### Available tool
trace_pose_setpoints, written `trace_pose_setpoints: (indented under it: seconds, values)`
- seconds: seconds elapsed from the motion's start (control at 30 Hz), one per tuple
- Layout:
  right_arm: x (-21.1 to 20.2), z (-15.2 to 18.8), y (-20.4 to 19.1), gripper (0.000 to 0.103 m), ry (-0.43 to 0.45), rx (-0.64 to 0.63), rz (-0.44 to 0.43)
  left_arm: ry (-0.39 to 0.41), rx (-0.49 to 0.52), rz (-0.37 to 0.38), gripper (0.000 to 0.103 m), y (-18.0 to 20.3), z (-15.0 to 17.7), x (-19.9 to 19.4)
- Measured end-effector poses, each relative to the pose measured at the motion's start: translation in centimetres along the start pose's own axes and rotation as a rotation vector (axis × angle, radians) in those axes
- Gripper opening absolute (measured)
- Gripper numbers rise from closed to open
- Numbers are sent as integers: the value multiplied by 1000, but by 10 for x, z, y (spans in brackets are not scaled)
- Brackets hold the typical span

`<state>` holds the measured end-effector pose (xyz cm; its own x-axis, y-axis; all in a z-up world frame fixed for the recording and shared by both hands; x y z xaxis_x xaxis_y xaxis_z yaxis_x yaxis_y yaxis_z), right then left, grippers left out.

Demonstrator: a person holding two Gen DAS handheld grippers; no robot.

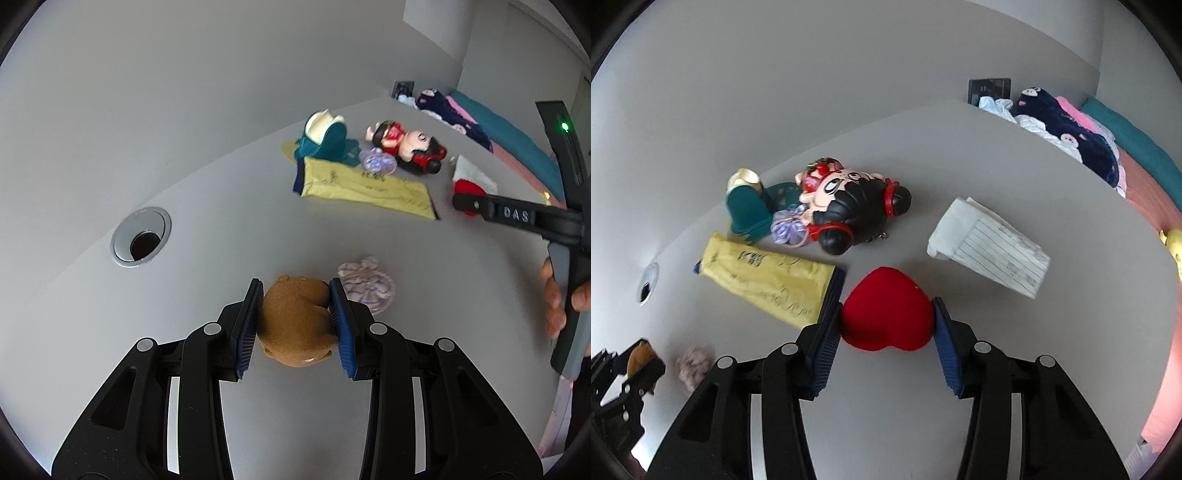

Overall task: Collect trash
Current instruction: 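Carry both plushes over the black bin and open both grippers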

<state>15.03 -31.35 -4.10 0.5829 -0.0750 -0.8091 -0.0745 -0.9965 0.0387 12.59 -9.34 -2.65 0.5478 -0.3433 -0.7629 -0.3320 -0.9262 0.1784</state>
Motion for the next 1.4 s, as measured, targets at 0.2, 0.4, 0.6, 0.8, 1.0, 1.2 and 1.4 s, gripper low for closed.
trace_pose_setpoints:
  seconds: [0.2, 0.4, 0.6, 0.8, 1.0, 1.2, 1.4]
  values:
    - [-40, 14, 14, 50, 40, 13, 0, 20, 21, 20, 36, 23, 2, -16]
    - [-77, 37, 38, 50, 74, 49, -5, 43, 59, 44, 36, 64, 9, -33]
    - [-114, 71, 74, 50, 112, 96, 2, 41, 126, 93, 36, 124, 22, -39]
    - [-144, 108, 125, 50, 132, 166, 31, 34, 201, 149, 36, 186, 36, -40]
    - [-168, 152, 183, 50, 142, 244, 77, 5, 289, 218, 36, 257, 57, -32]
    - [-187, 200, 242, 50, 136, 338, 147, -27, 377, 284, 36, 324, 80, -25]
    - [-201, 248, 294, 50, 123, 441, 211, -81, 475, 359, 36, 393, 110, -13]
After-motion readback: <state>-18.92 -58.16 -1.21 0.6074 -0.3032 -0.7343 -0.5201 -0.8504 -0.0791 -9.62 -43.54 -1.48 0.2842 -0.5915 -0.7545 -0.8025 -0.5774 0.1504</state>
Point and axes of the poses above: each gripper's, at about its wrist camera, not at the fingertips, and x roughly the way its jaws point, y to its right, z to its underside, the point moved 6 cm from there along x, roughly the way its jaws point, and after that the axes turned 8 degrees about z, right-handed, at the moved point
